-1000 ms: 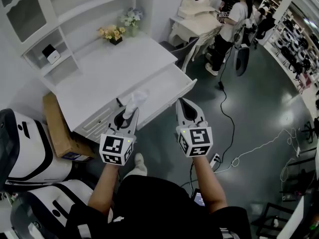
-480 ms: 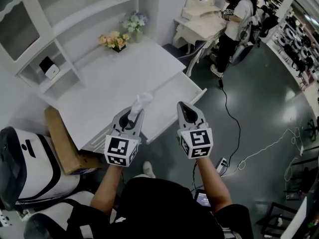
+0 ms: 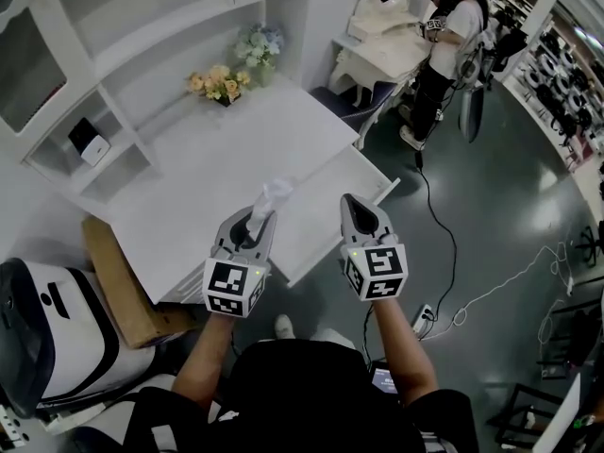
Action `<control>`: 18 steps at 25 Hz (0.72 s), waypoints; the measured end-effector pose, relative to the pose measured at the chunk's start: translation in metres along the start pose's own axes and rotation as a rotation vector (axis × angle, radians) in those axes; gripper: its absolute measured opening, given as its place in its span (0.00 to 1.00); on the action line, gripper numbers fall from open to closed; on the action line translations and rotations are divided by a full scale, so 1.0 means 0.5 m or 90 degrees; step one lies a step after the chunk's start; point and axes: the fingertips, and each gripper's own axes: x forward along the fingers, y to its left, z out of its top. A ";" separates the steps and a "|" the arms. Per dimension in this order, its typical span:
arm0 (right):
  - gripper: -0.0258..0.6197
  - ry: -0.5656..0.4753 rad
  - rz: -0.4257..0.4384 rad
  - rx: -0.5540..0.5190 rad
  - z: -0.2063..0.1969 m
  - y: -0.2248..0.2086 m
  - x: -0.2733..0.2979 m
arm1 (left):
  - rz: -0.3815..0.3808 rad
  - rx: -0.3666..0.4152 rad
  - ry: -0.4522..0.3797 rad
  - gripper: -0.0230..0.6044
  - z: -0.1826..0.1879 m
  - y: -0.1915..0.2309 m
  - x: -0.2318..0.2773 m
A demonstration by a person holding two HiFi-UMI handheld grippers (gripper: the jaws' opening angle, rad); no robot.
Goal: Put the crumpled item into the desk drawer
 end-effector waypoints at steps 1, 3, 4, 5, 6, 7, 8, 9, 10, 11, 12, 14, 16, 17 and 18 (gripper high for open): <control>0.03 0.001 -0.002 -0.002 -0.001 -0.002 0.006 | -0.002 -0.001 0.001 0.16 -0.003 0.003 0.006; 0.03 0.002 -0.006 -0.001 -0.004 -0.009 0.017 | -0.004 -0.003 0.001 0.16 -0.007 0.006 0.018; 0.03 0.002 -0.008 0.000 -0.005 -0.013 0.021 | -0.006 -0.004 0.003 0.16 -0.009 0.007 0.025; 0.03 0.002 -0.012 0.003 -0.006 -0.020 0.024 | -0.007 -0.006 0.007 0.16 -0.012 0.006 0.033; 0.03 0.002 -0.015 0.005 -0.007 -0.028 0.027 | -0.009 -0.009 0.012 0.16 -0.016 0.005 0.042; 0.03 0.002 -0.018 0.007 -0.008 -0.036 0.028 | -0.012 -0.012 0.017 0.16 -0.020 0.003 0.051; 0.03 0.003 -0.021 0.008 -0.009 -0.045 0.031 | -0.014 -0.014 0.022 0.16 -0.022 0.002 0.060; 0.03 0.003 -0.022 0.009 -0.009 -0.054 0.035 | -0.015 -0.014 0.025 0.16 -0.024 0.001 0.071; 0.03 0.003 -0.023 0.010 -0.009 -0.063 0.040 | -0.017 -0.011 0.028 0.16 -0.024 0.001 0.081; 0.03 0.002 -0.022 0.010 -0.009 -0.073 0.047 | -0.019 -0.009 0.029 0.16 -0.022 0.000 0.093; 0.03 0.002 -0.022 0.010 -0.009 -0.082 0.054 | -0.021 -0.011 0.029 0.16 -0.020 -0.002 0.104; 0.03 0.003 -0.018 0.012 -0.011 -0.102 0.068 | -0.022 -0.017 0.026 0.16 -0.014 -0.008 0.126; 0.03 0.003 -0.015 0.016 -0.013 -0.126 0.084 | -0.021 -0.016 0.023 0.16 -0.006 -0.014 0.151; 0.03 0.004 -0.014 0.017 -0.014 -0.140 0.093 | -0.021 -0.015 0.023 0.16 -0.003 -0.017 0.164; 0.03 0.005 -0.013 0.018 -0.015 -0.153 0.102 | -0.023 -0.014 0.024 0.16 -0.002 -0.019 0.178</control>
